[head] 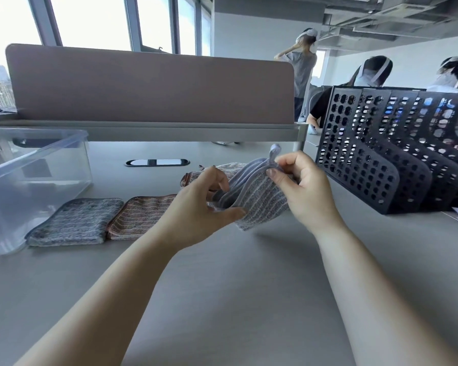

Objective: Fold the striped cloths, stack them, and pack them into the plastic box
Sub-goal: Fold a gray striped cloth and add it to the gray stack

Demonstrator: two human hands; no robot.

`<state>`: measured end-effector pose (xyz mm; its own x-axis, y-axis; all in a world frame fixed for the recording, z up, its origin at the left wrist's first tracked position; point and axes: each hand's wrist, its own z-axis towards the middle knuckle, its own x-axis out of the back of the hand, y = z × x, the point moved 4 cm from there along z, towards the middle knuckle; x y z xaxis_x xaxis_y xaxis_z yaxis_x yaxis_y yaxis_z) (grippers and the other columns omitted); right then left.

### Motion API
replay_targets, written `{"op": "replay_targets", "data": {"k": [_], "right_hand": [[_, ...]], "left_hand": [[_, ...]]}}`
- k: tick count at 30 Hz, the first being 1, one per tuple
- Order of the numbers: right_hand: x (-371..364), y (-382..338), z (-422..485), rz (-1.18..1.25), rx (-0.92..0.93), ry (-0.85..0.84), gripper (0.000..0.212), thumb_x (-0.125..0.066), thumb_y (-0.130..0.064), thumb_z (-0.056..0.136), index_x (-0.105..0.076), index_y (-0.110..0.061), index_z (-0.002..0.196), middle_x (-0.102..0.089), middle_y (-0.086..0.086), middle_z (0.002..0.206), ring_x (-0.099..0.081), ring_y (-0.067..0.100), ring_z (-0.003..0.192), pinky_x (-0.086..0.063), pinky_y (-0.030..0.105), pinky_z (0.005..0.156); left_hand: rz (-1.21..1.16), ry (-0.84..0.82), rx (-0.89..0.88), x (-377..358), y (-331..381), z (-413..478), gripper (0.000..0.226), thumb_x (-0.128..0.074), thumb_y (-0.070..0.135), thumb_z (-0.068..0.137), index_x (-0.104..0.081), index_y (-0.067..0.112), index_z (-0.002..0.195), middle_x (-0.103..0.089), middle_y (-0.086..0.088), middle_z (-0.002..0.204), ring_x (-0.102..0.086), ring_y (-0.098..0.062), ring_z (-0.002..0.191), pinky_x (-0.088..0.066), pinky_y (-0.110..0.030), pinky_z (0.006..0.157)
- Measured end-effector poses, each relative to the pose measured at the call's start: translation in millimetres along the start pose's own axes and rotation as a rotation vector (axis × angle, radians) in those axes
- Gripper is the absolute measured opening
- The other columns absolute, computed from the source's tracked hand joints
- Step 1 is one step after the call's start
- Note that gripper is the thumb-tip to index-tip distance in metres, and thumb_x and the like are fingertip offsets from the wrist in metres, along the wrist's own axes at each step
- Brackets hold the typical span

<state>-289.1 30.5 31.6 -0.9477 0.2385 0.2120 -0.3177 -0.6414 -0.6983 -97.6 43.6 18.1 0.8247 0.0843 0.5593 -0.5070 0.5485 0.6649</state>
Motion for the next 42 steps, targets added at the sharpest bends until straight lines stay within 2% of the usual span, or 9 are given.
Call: {"op": "replay_targets", "data": {"k": [3, 10, 15, 20, 23, 28, 33, 39, 42], "right_hand": [[5.0, 3.6, 0.0, 0.034, -0.029, 0.034, 0.012, -0.065, -0.01, 0.088, -0.056, -0.019, 0.086, -0.061, -0.008, 0.078, -0.056, -0.003, 0.071, -0.043, 0.011, 0.07], [6.2, 9.7, -0.4, 0.05, -0.07, 0.036, 0.014, -0.065, -0.013, 0.088, -0.057, -0.024, 0.086, -0.062, -0.006, 0.08, -0.057, 0.004, 0.074, -0.044, 0.017, 0.072], [6.2, 14.0, -0.2, 0.092, -0.106, 0.073, 0.014, -0.064, -0.012, 0.088, -0.057, -0.024, 0.087, -0.062, -0.002, 0.082, -0.056, 0.009, 0.078, -0.046, 0.022, 0.076], [5.3, 13.3, -2.2, 0.127, -0.131, 0.156, 0.016, -0.064, -0.013, 0.089, -0.056, -0.026, 0.085, -0.061, -0.005, 0.082, -0.055, 0.006, 0.077, -0.045, 0.017, 0.074], [5.2, 13.9, -2.8, 0.155, -0.141, 0.153, 0.013, -0.064, -0.016, 0.089, -0.056, -0.025, 0.087, -0.063, 0.0, 0.085, -0.056, 0.01, 0.081, -0.047, 0.022, 0.076], [4.8, 15.0, -2.3, 0.156, -0.149, 0.125, 0.009, -0.064, -0.018, 0.089, -0.057, -0.024, 0.088, -0.062, -0.003, 0.083, -0.055, 0.005, 0.076, -0.045, 0.018, 0.074], [0.3, 14.6, -2.4, 0.198, -0.182, 0.113, 0.012, -0.065, -0.014, 0.087, -0.058, -0.023, 0.086, -0.062, -0.009, 0.08, -0.056, -0.001, 0.074, -0.045, 0.013, 0.074], [-8.7, 22.7, -1.5, 0.25, -0.285, 0.054, 0.009, -0.069, -0.017, 0.085, -0.062, -0.022, 0.087, -0.066, 0.005, 0.091, -0.06, 0.018, 0.09, -0.048, 0.04, 0.09], [-13.8, 23.9, -2.4, 0.277, -0.32, 0.032, 0.009, -0.066, -0.016, 0.087, -0.06, -0.022, 0.089, -0.064, 0.006, 0.094, -0.059, 0.02, 0.093, -0.047, 0.044, 0.094]], "left_hand": [[-0.013, 0.033, 0.042, 3.9, -3.3, -0.6, 0.035, -0.082, 0.036, 0.068, -0.049, 0.031, 0.079, -0.06, 0.02, 0.08, -0.06, 0.006, 0.073, -0.044, -0.007, 0.062], [-0.007, 0.109, 0.006, 9.8, -2.4, 2.2, 0.028, -0.083, 0.015, 0.067, -0.058, 0.028, 0.063, -0.064, 0.011, 0.084, -0.06, 0.008, 0.071, -0.038, 0.001, 0.065], [-0.08, 0.079, -0.026, 10.9, -2.2, 1.1, 0.03, -0.081, 0.017, 0.071, -0.068, 0.043, 0.077, -0.054, 0.016, 0.128, -0.058, 0.01, 0.104, -0.043, -0.017, 0.096], [-0.044, 0.062, -0.022, 3.0, -3.8, 2.6, 0.012, -0.077, 0.03, 0.075, -0.075, 0.037, 0.084, -0.051, 0.018, 0.133, -0.052, 0.003, 0.118, -0.036, -0.022, 0.103], [-0.092, 0.071, -0.054, 0.2, -3.7, 3.2, 0.009, -0.074, 0.029, 0.08, -0.077, 0.02, 0.077, -0.069, 0.009, 0.101, -0.062, -0.002, 0.1, -0.044, -0.022, 0.09], [-0.291, 0.25, 0.028, 9.2, -0.1, 1.9, 0.024, -0.071, 0.017, 0.083, -0.061, 0.015, 0.062, -0.058, 0.011, 0.054, -0.047, -0.002, 0.05, -0.035, -0.012, 0.053], [-0.505, 0.334, 0.139, 13.5, -8.0, 3.6, 0.019, -0.072, 0.017, 0.082, -0.053, 0.017, 0.082, -0.063, -0.007, 0.074, -0.058, -0.017, 0.068, -0.05, -0.034, 0.067], [-1.06, -0.175, 0.554, -14.6, -7.0, -1.3, 0.047, -0.067, 0.029, 0.074, -0.062, 0.011, 0.117, -0.07, -0.009, 0.113, -0.068, -0.023, 0.1, -0.056, -0.035, 0.086], [-1.093, -0.168, 0.577, -20.7, -12.0, -1.3, 0.034, -0.061, 0.024, 0.086, -0.061, 0.012, 0.118, -0.07, -0.01, 0.115, -0.066, -0.024, 0.106, -0.053, -0.04, 0.09]]}}
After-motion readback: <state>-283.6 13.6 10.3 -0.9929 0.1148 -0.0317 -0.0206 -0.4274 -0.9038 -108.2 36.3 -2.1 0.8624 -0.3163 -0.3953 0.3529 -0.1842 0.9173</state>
